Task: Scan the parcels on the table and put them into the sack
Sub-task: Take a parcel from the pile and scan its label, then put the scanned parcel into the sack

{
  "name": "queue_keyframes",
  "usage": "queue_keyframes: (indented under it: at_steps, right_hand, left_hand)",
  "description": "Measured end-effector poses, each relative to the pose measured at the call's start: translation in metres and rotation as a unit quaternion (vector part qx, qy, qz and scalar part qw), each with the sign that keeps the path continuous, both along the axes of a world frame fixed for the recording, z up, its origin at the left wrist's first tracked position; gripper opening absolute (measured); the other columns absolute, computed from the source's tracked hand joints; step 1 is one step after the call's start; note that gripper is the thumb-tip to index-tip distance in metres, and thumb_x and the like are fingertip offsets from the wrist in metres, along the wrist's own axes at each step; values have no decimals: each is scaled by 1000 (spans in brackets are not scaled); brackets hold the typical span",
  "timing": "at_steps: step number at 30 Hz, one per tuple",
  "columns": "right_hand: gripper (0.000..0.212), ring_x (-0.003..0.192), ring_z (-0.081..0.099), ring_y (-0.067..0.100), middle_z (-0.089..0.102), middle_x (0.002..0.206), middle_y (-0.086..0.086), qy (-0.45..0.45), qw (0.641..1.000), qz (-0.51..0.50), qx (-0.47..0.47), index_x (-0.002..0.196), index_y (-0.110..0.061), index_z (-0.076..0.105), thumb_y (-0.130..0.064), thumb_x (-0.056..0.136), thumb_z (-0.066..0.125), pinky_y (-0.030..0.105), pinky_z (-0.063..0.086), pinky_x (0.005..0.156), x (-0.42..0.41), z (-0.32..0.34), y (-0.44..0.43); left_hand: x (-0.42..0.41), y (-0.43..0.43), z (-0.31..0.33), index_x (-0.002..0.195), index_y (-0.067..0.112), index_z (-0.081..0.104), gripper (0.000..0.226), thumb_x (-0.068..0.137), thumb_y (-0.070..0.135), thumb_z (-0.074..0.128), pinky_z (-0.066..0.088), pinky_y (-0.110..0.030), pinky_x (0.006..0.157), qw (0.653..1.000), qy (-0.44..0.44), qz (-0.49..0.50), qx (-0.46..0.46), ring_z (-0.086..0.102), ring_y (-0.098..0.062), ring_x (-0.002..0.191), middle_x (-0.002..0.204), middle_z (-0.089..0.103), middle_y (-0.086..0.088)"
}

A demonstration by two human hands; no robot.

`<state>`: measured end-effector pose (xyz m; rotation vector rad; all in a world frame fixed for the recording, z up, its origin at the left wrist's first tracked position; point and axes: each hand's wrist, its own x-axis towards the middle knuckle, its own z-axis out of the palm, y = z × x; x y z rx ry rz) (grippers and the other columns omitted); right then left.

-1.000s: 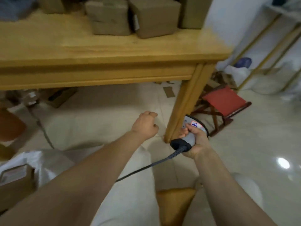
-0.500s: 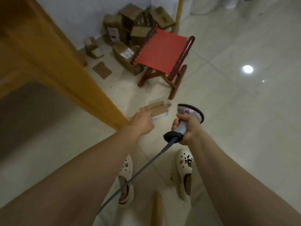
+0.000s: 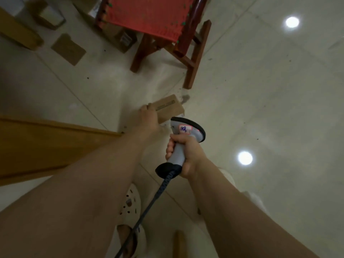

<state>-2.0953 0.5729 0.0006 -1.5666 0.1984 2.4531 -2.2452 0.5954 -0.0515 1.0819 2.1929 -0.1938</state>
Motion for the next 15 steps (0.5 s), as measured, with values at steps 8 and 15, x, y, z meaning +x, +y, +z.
queue_keyframes:
  at_steps: [8, 15]
  right_hand:
    - [21, 35, 46, 12, 50, 50, 4, 7, 1000, -7, -12, 71, -7, 51, -5, 92, 52, 18, 38, 37, -9, -23, 4]
    - [22, 33, 46, 12, 51, 45, 4, -42, 999, -4, 6, 69, -6, 51, -5, 90, 53, 17, 38, 36, 3, 1, 3]
  left_hand:
    - [-18, 17, -51, 147, -4, 16, 107, 71, 30, 83, 31, -44, 109, 999, 15, -16, -32, 27, -37, 137, 147, 27, -24]
    - [-11, 4, -8, 138, 1, 38, 94, 69, 52, 76, 45, -39, 95, 995, -5, 98, 13, 46, -33, 120, 135, 36, -17]
